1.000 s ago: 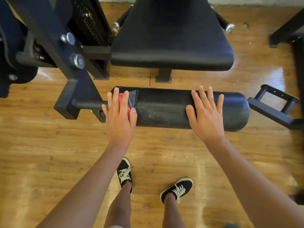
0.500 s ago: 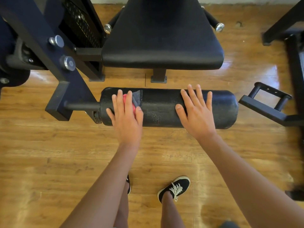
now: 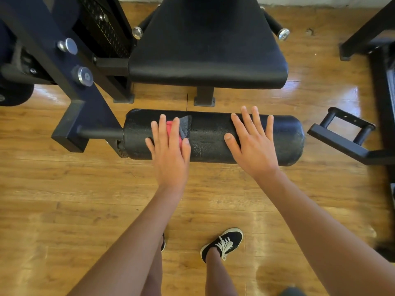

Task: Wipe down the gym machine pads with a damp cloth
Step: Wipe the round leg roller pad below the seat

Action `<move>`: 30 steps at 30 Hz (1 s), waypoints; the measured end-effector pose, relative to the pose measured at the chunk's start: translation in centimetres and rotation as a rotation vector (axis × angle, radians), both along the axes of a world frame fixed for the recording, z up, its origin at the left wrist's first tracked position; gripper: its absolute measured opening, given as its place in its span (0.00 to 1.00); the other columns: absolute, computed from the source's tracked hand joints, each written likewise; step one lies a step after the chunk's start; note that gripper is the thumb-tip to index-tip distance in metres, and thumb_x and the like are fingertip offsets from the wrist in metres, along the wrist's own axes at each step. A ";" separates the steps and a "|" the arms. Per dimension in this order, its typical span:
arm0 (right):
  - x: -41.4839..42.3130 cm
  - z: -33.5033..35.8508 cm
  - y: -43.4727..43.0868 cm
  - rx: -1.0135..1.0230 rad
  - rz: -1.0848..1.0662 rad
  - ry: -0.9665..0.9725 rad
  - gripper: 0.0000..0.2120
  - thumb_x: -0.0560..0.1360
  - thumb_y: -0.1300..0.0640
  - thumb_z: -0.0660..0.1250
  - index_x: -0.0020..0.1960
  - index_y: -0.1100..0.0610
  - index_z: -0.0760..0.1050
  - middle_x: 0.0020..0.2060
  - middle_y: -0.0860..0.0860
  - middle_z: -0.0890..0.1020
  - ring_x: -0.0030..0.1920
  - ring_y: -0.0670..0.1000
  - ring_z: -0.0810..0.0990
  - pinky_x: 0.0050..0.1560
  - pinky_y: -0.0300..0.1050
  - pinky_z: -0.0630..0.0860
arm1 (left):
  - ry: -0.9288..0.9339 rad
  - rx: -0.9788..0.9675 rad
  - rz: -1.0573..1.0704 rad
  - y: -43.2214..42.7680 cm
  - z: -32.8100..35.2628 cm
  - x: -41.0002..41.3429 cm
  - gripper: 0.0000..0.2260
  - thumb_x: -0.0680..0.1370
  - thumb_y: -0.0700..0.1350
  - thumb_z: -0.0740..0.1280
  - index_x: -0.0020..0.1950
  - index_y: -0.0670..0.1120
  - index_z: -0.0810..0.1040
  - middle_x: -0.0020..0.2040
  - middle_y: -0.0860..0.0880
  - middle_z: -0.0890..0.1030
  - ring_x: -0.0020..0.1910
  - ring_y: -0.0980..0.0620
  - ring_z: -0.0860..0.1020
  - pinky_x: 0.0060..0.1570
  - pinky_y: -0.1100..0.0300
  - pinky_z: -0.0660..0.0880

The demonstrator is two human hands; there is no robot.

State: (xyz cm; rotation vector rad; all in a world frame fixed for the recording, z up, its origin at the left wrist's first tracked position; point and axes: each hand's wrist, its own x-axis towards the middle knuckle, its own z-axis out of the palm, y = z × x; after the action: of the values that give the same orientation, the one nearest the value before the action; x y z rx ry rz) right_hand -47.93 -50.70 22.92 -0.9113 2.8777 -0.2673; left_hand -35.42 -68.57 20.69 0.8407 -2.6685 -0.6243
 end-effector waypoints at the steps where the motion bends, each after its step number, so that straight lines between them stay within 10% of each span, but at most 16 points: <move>1: 0.0 0.0 0.1 0.005 0.000 0.001 0.30 0.85 0.38 0.44 0.81 0.52 0.59 0.83 0.54 0.56 0.83 0.56 0.45 0.79 0.61 0.36 | -0.009 -0.011 -0.015 -0.1 0.0 0.0 0.21 0.86 0.49 0.56 0.80 0.49 0.62 0.83 0.46 0.58 0.83 0.44 0.51 0.77 0.36 0.49; 10: -0.3 -0.1 1.4 0.033 0.000 -0.002 0.31 0.85 0.37 0.45 0.82 0.51 0.57 0.83 0.54 0.54 0.83 0.56 0.43 0.78 0.61 0.34 | -0.008 0.015 0.179 -2.4 0.0 1.0 0.23 0.86 0.50 0.54 0.81 0.51 0.60 0.84 0.46 0.54 0.83 0.42 0.48 0.75 0.28 0.46; 30: -0.3 0.7 4.5 -0.024 -0.061 -0.013 0.30 0.85 0.39 0.47 0.83 0.51 0.57 0.83 0.54 0.52 0.83 0.56 0.42 0.78 0.59 0.32 | -0.106 -0.033 -0.086 4.0 0.5 -1.7 0.23 0.87 0.50 0.53 0.82 0.53 0.57 0.84 0.46 0.53 0.83 0.43 0.46 0.76 0.32 0.42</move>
State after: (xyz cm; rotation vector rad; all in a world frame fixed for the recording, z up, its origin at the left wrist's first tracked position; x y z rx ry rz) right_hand -48.22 -46.17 23.61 -0.8236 2.8994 -0.3124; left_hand -37.13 -64.57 21.20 0.7739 -2.8148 -0.5680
